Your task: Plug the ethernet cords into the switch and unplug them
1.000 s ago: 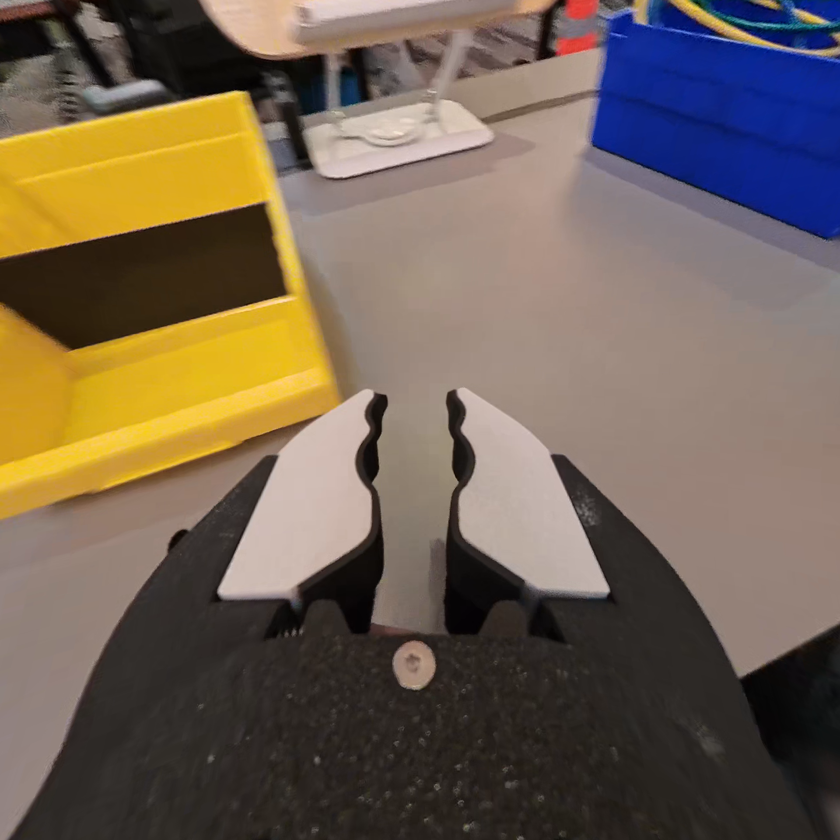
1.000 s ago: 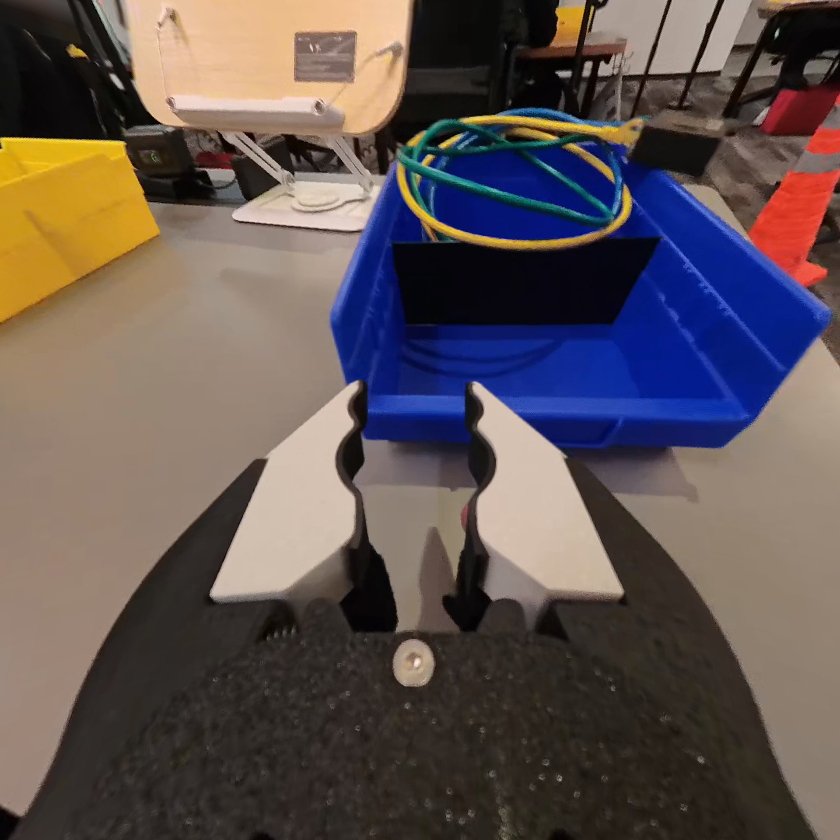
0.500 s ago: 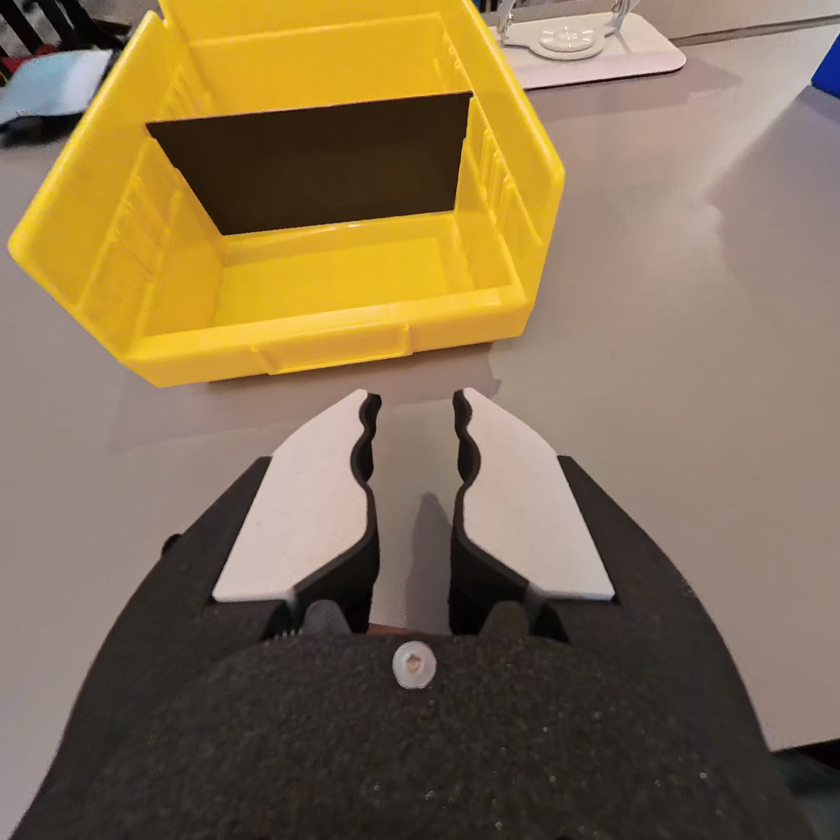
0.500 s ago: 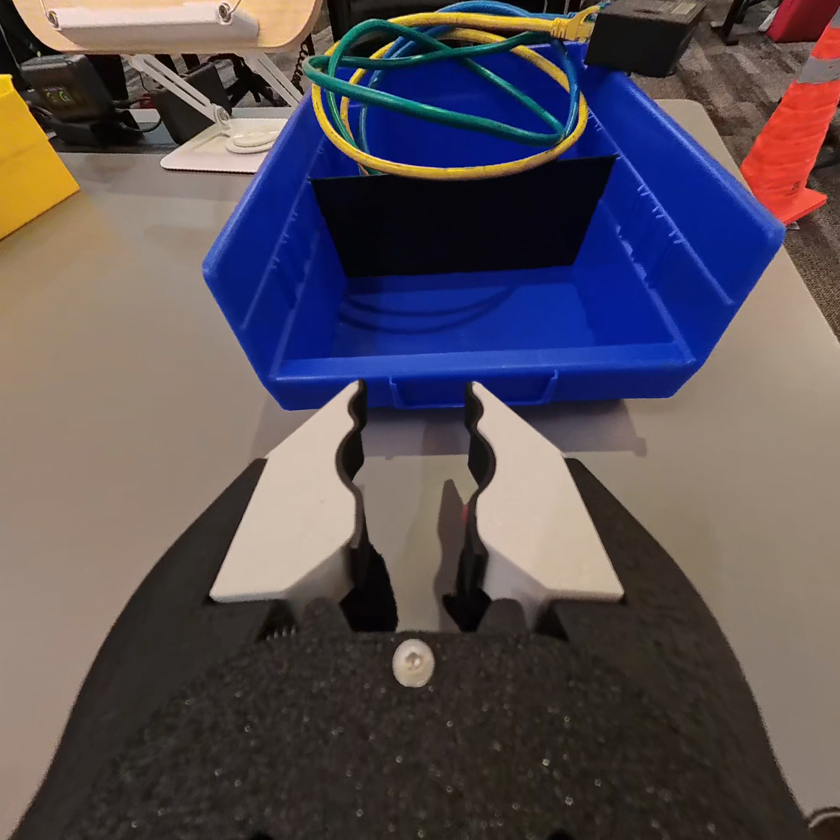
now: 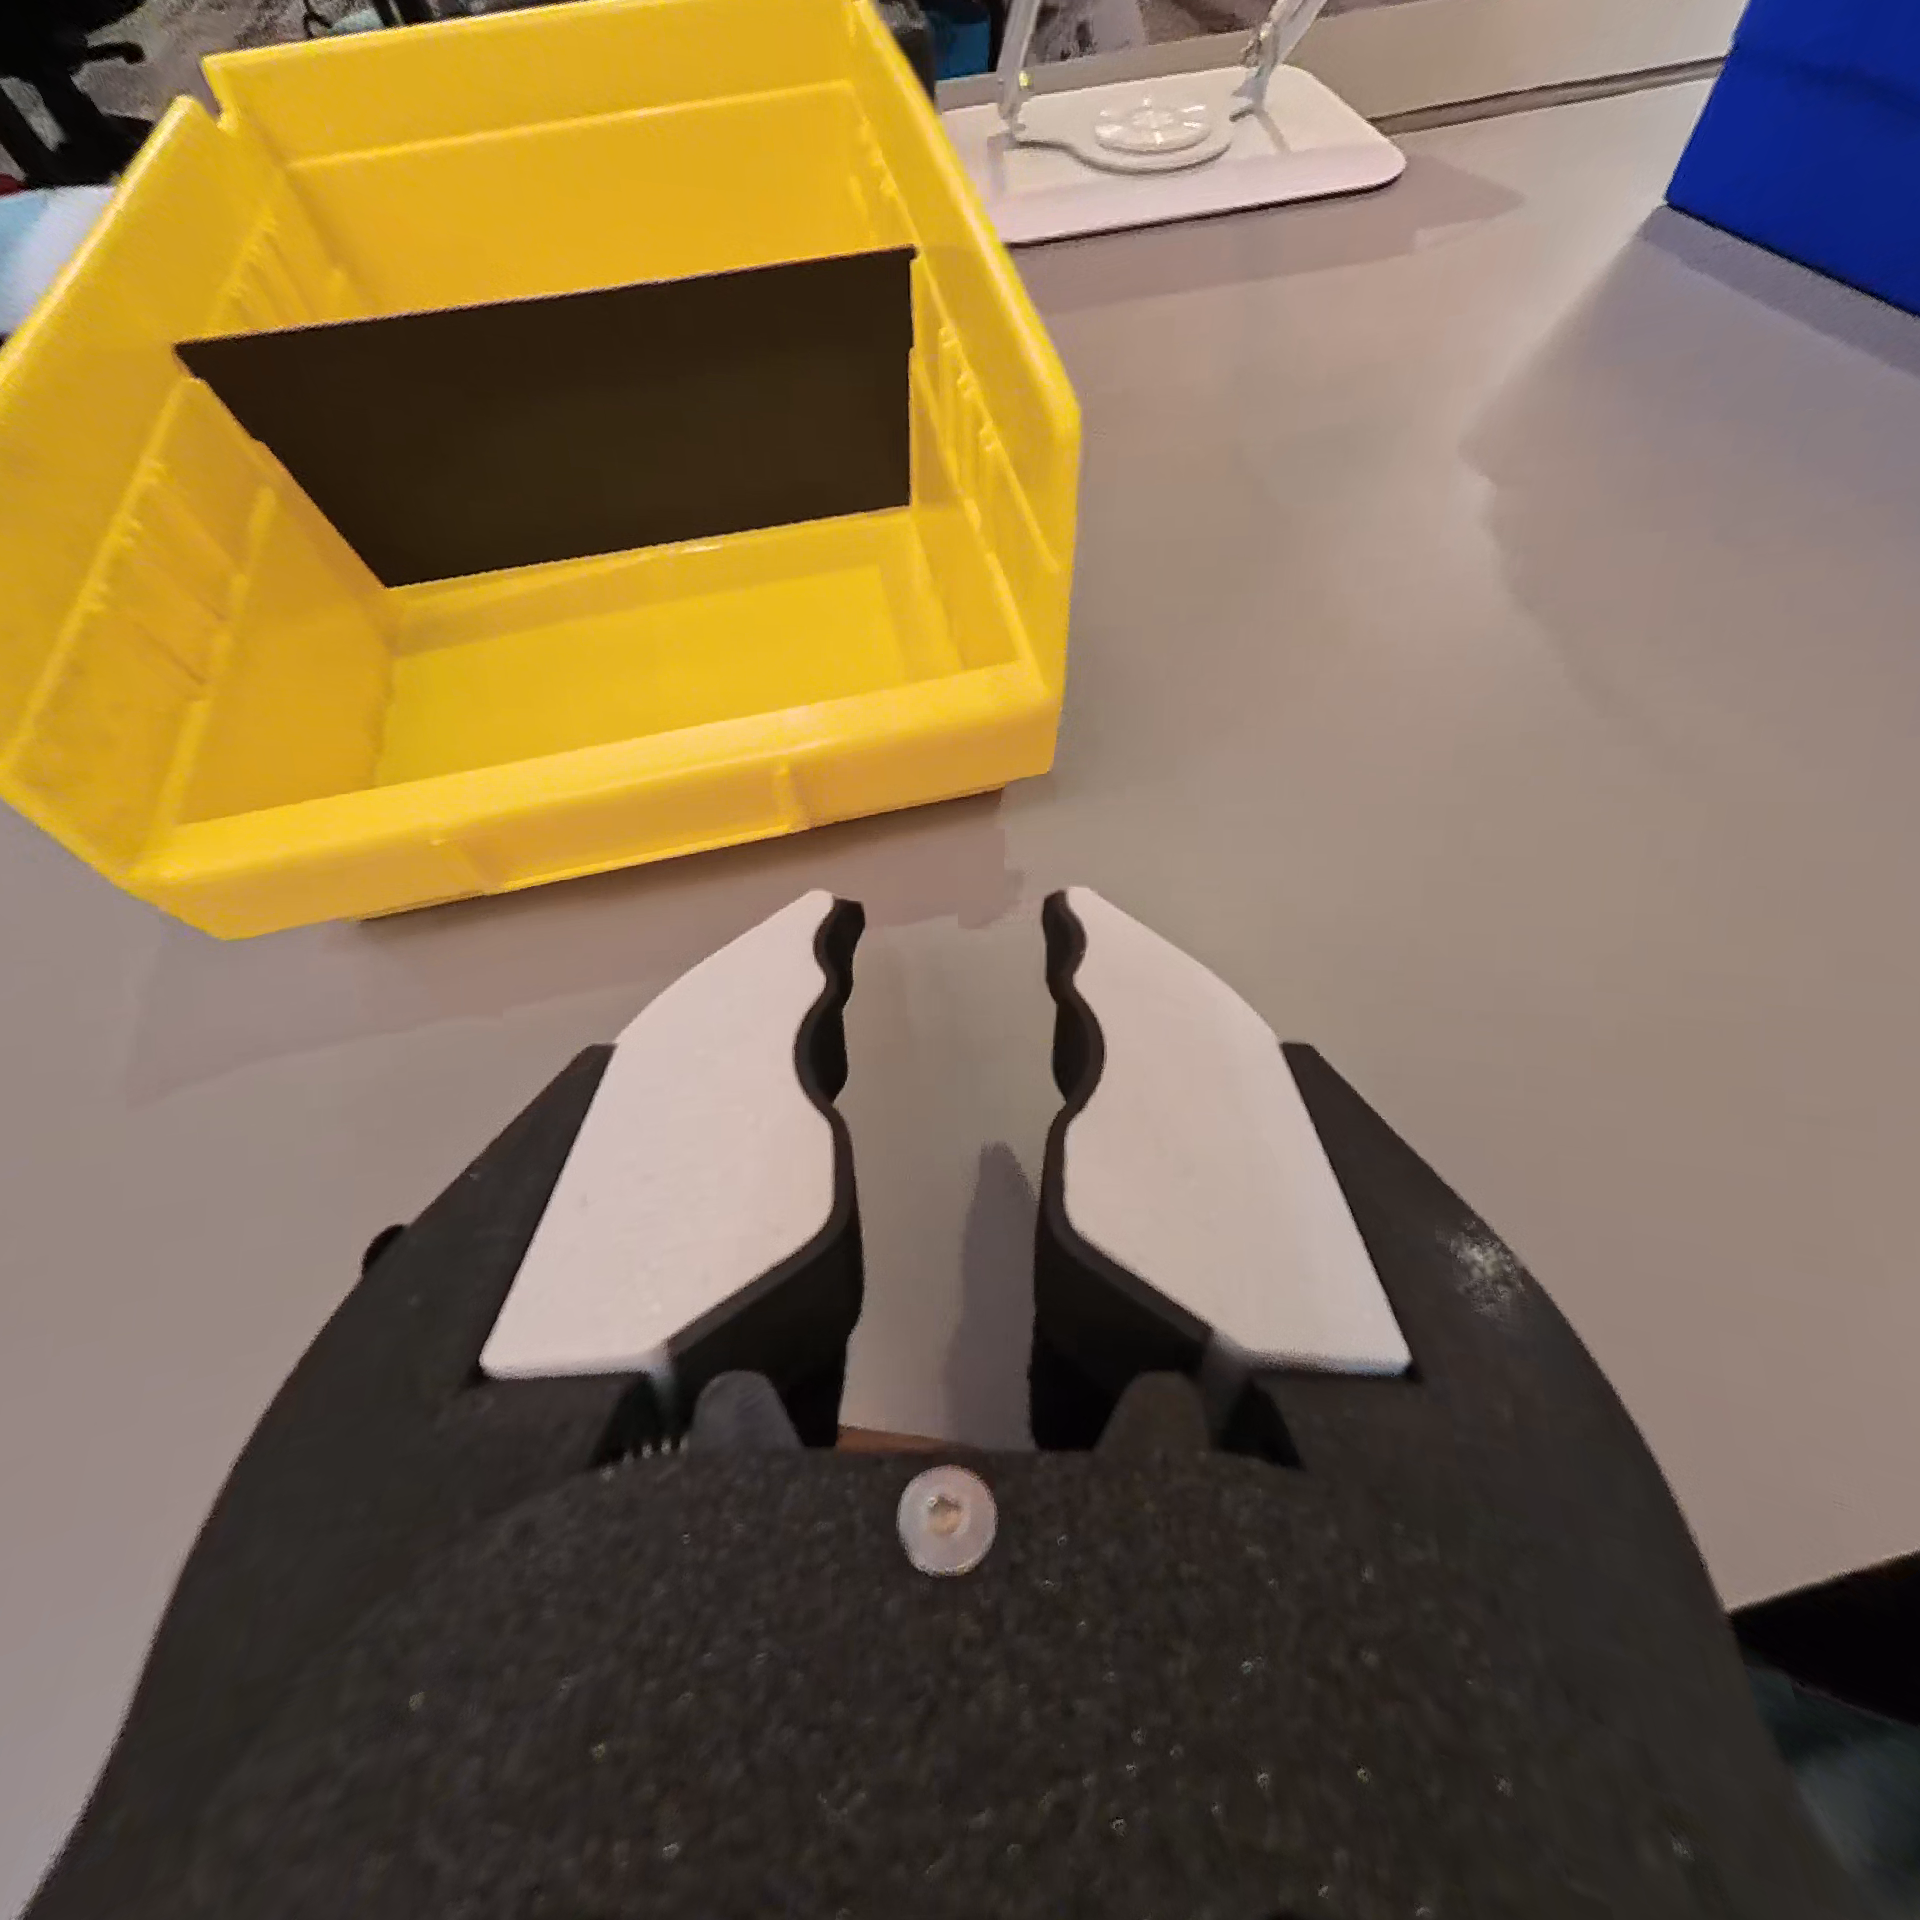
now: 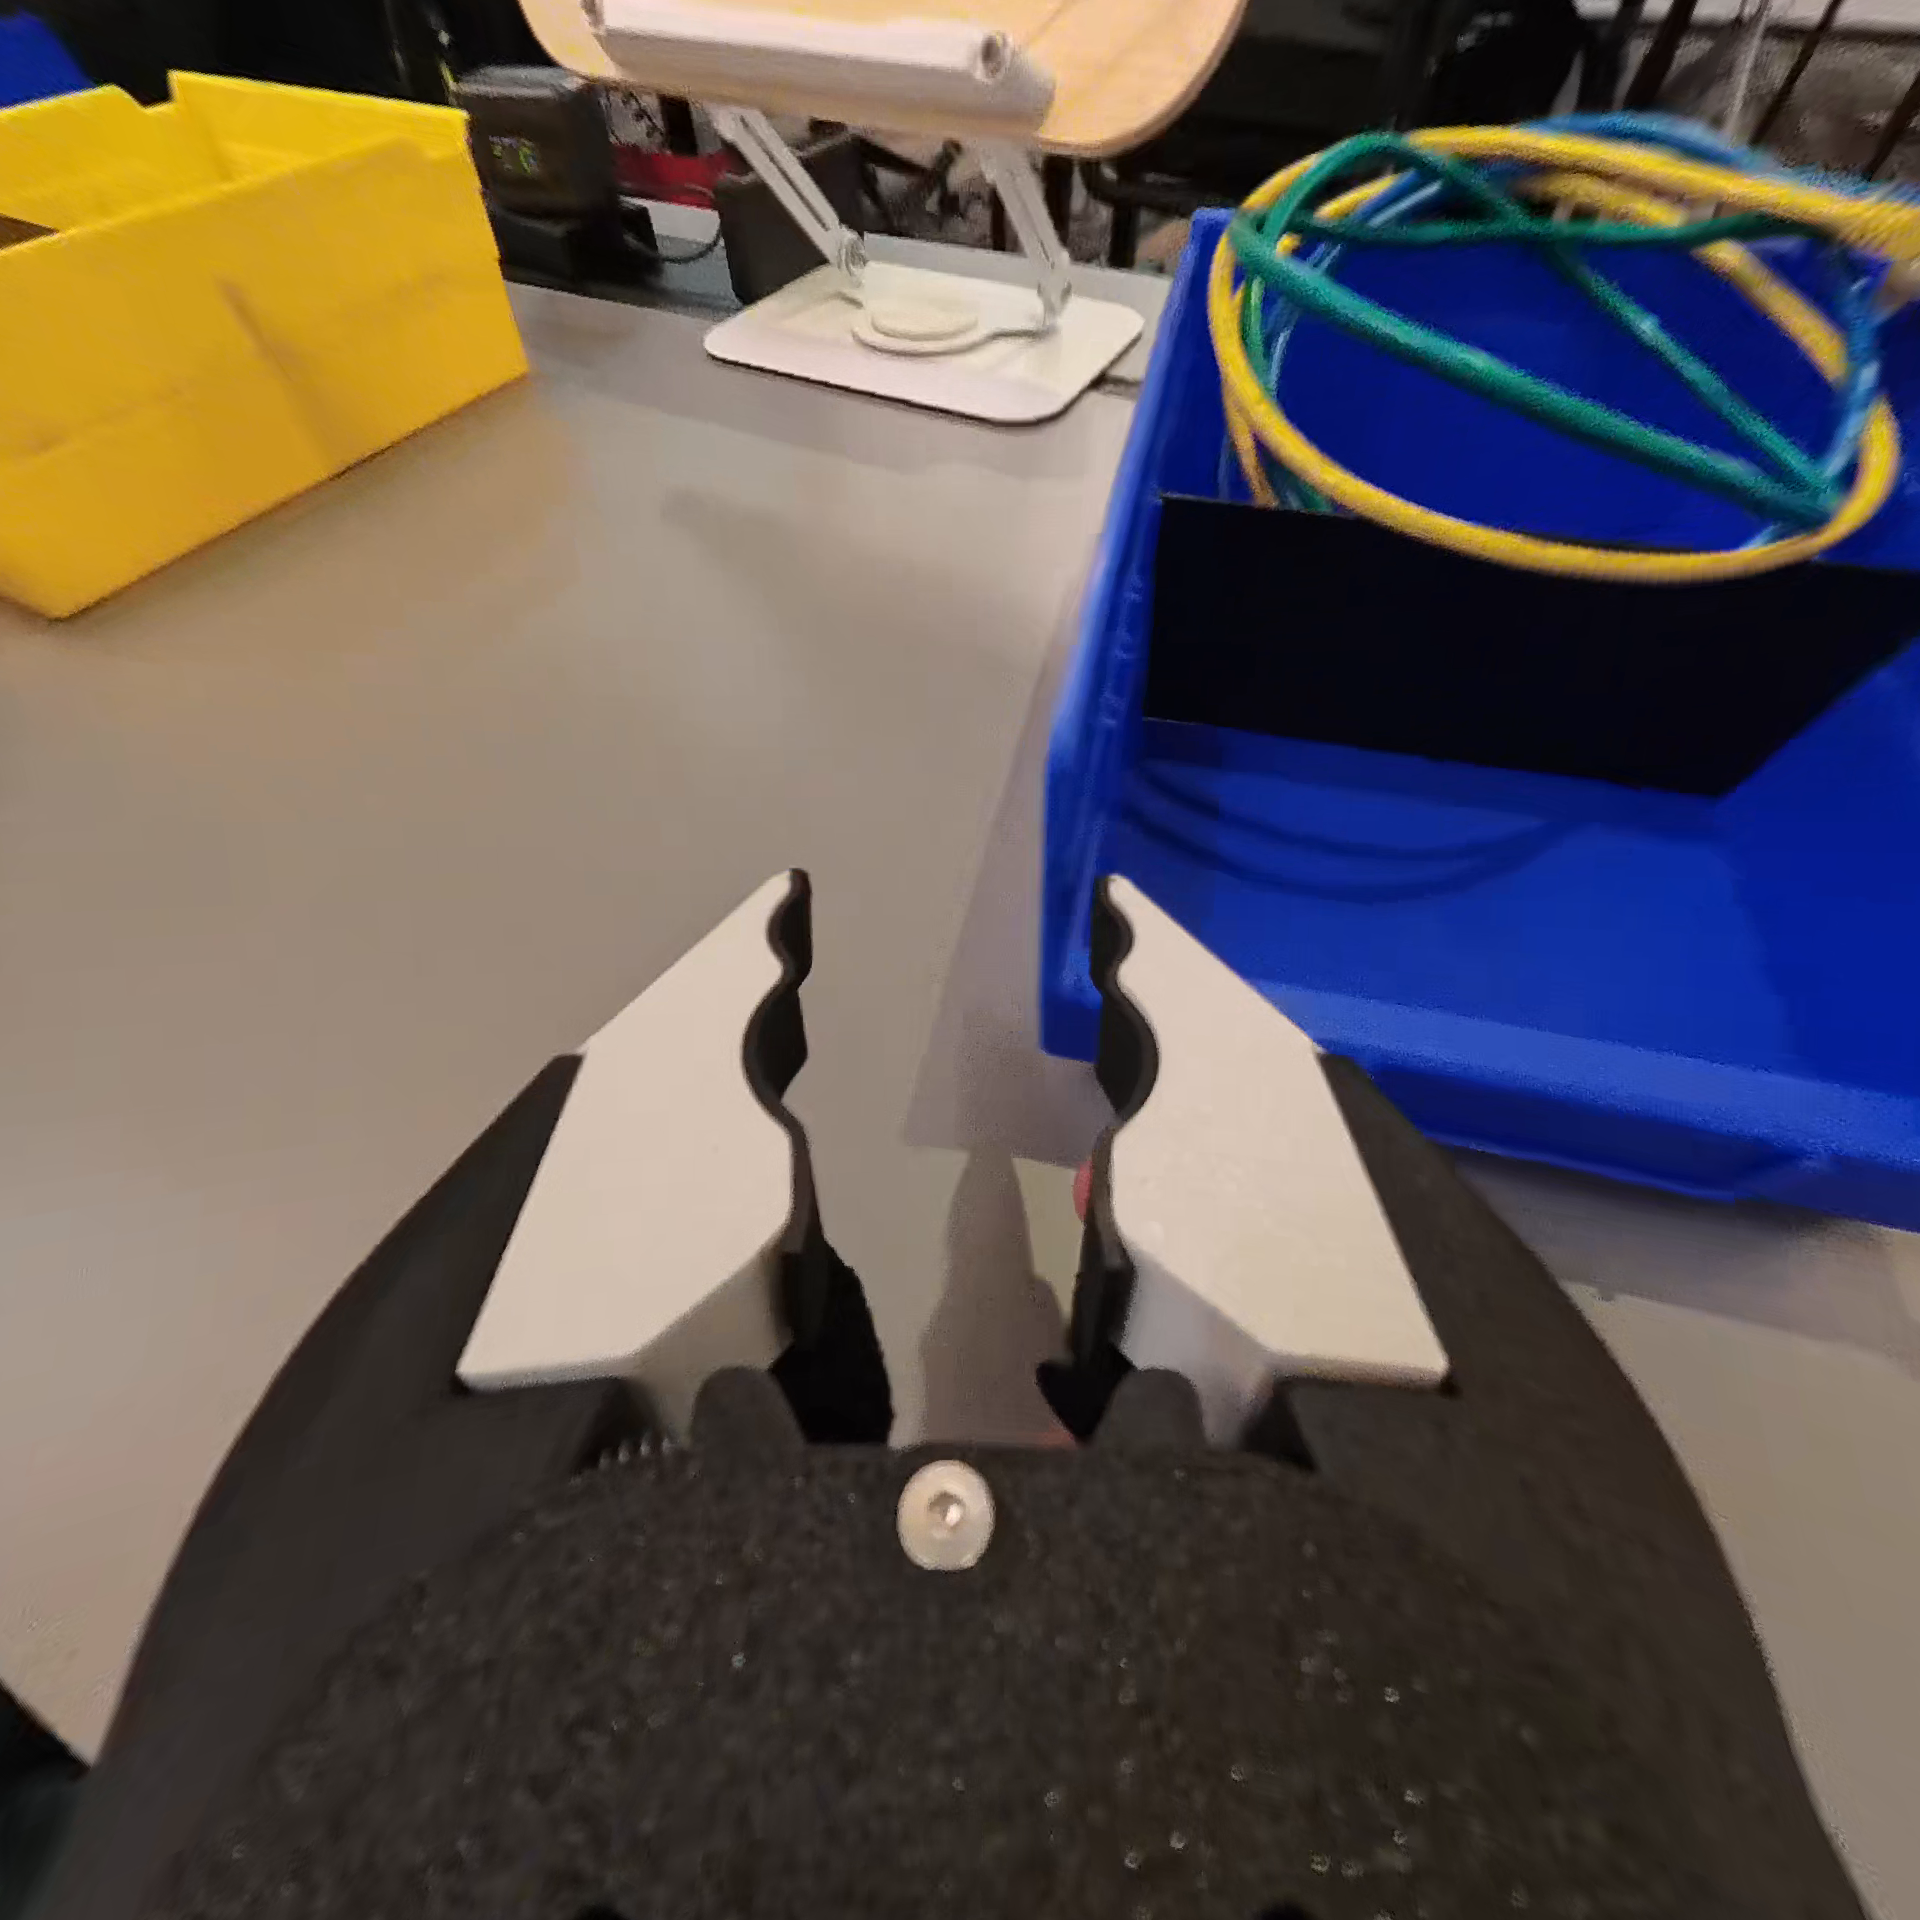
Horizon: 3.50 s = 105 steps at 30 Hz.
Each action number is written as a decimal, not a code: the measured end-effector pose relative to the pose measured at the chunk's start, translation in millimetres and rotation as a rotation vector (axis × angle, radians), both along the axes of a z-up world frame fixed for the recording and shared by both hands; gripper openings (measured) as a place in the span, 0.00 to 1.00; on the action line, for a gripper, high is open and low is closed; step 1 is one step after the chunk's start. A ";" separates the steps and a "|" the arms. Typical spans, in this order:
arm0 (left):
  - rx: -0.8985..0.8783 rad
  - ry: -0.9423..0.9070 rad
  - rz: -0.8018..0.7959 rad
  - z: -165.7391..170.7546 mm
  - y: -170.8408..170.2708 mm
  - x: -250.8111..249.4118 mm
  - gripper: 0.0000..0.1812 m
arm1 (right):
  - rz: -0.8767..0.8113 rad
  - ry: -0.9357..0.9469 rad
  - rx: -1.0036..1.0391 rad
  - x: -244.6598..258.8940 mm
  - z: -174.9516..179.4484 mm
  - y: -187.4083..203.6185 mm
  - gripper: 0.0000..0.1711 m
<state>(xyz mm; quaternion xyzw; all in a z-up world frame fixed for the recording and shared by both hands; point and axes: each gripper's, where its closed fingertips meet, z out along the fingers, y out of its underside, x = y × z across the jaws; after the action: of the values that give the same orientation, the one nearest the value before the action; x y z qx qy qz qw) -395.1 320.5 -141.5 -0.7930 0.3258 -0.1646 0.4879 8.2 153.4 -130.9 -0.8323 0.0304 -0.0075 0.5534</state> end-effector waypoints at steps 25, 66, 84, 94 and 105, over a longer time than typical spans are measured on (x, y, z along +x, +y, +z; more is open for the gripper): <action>0.091 -0.260 -0.498 47.2 -152.4 284.5 0.36 | -0.510 -0.018 0.182 108.3 33.2 -78.7 0.32; 0.119 -0.034 0.038 3.6 -25.3 123.2 0.03 | -0.228 0.002 -0.031 -104.3 -24.8 67.3 0.03; 0.170 -0.097 0.278 30.3 115.4 -114.7 0.24 | -0.017 0.053 0.108 -107.5 4.8 35.8 0.19; 0.100 -0.093 0.203 13.3 170.6 -94.9 0.12 | -0.019 -0.127 0.130 -124.8 8.1 37.6 0.25; -0.106 -0.050 0.266 6.1 82.2 -106.9 0.02 | 0.234 -0.077 0.196 -251.9 33.4 38.9 0.25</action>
<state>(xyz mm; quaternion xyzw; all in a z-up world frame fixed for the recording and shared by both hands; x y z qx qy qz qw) -502.0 402.6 -135.4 -0.8494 0.1964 -0.1351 0.4709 -243.7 192.3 -97.5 -0.7714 -0.0875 0.0284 0.6296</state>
